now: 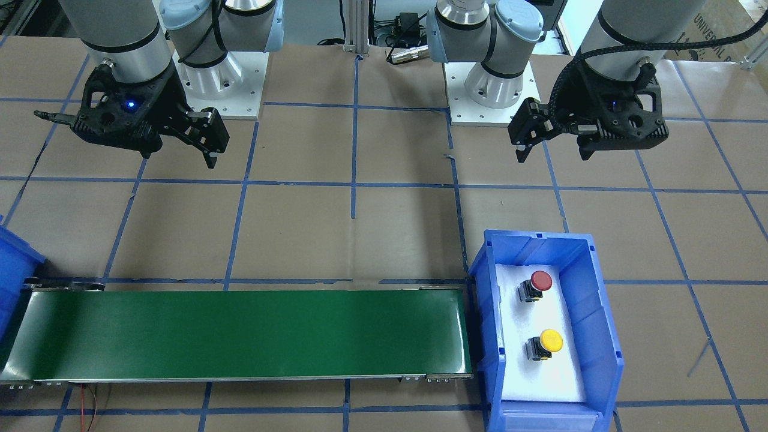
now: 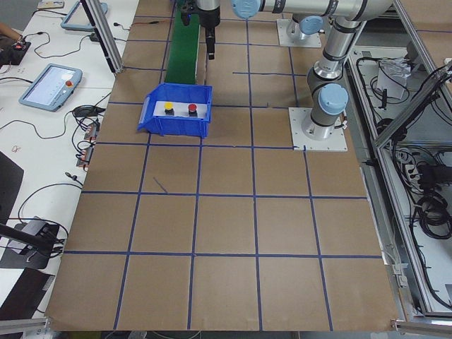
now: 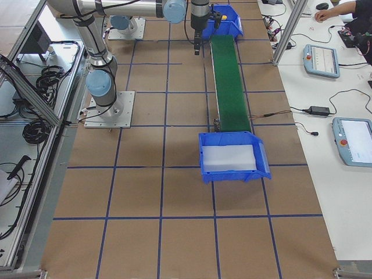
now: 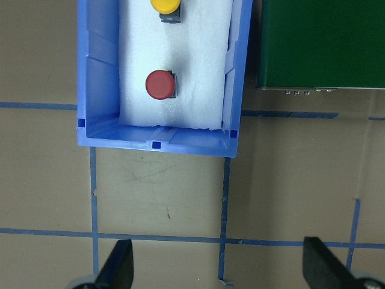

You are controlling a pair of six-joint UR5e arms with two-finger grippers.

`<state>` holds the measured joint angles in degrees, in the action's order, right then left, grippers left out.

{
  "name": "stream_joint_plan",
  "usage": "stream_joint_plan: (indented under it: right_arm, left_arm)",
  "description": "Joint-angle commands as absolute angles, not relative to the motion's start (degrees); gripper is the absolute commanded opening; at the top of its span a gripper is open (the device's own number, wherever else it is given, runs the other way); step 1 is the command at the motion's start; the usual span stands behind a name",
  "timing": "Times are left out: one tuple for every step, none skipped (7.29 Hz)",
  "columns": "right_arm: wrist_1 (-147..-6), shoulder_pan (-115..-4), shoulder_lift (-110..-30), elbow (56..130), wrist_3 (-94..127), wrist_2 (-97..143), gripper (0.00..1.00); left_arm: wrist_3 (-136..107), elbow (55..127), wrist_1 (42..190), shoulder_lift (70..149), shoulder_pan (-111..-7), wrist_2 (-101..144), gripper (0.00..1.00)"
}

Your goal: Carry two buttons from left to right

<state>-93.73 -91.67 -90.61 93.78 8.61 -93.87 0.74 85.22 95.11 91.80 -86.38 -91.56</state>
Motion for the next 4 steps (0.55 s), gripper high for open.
stream_joint_plan:
  right_arm:
    - [-93.69,-91.67,-90.62,93.78,8.61,-93.87,1.0]
    - [-93.78,-91.67,-90.53,93.78,8.61,-93.87,1.0]
    - [-93.78,-91.67,-90.53,93.78,8.61,-93.87,1.0]
    - [-93.78,-91.67,-90.53,93.78,8.61,-93.87,1.0]
  left_arm:
    - [0.88,86.04,94.92,92.19,-86.4,-91.49,1.0]
    - [1.49,84.3,94.31,93.24,-86.31,-93.76,1.0]
    - [0.88,83.07,94.74,95.69,-86.22,-93.87,1.0]
    - [-1.56,81.93,94.05,99.02,-86.22,-86.99,1.0]
